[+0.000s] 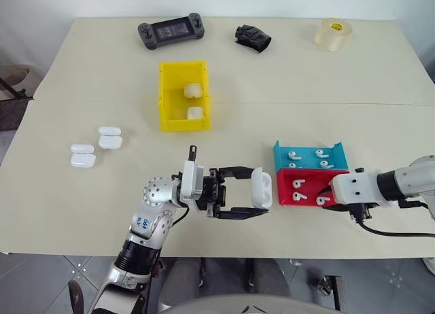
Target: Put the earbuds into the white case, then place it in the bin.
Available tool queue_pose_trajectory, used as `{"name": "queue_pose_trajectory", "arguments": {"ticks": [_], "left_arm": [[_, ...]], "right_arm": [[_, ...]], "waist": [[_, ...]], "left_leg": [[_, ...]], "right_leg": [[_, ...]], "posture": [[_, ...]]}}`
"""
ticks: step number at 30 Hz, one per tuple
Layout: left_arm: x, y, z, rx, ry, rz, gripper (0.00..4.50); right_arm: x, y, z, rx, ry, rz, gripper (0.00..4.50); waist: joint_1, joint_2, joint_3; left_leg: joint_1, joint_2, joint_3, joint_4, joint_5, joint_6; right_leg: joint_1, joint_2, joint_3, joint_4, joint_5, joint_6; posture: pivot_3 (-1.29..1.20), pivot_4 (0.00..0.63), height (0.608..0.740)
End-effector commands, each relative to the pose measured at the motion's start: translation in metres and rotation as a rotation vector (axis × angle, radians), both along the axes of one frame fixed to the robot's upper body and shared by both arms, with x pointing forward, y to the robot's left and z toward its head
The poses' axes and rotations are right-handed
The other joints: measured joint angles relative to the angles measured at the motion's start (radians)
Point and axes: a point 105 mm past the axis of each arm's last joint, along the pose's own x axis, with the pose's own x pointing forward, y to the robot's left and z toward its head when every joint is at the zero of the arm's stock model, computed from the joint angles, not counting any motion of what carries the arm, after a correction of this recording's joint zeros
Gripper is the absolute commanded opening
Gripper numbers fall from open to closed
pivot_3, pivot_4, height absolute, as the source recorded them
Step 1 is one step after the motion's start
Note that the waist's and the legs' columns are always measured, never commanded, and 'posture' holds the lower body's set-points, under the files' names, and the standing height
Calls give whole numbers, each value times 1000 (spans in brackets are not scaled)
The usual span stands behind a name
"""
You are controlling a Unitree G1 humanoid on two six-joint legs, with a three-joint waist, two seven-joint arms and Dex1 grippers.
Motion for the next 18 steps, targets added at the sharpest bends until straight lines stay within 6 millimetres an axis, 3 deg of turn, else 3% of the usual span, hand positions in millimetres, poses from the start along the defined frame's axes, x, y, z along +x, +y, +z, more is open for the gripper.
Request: {"name": "queue_pose_trajectory", "arguments": {"ticks": [1,15,18], "left_arm": [[-5,-1,11,-28,-48,-11,2782],[-3,-1,12,-26,-54,-5,2782],[-3,-1,12,-26,-55,-6,2782]], "right_arm": [[1,2,1,-3,-12,11,1716],[0,9,-1,21,6,2,1716],[0,11,-2,35,17,-8,1167]], "waist": [[0,0,0],[0,0,0],[-1,0,0]], "left_leg": [[0,0,0,0,0,0],[0,0,0,0,0,0],[0,1,0,0,0,0]], "right_leg": [[0,0,0,0,0,0],[0,0,0,0,0,0],[0,0,0,0,0,0]], "posture": [[0,150,740],[0,150,740],[0,150,740]]}}
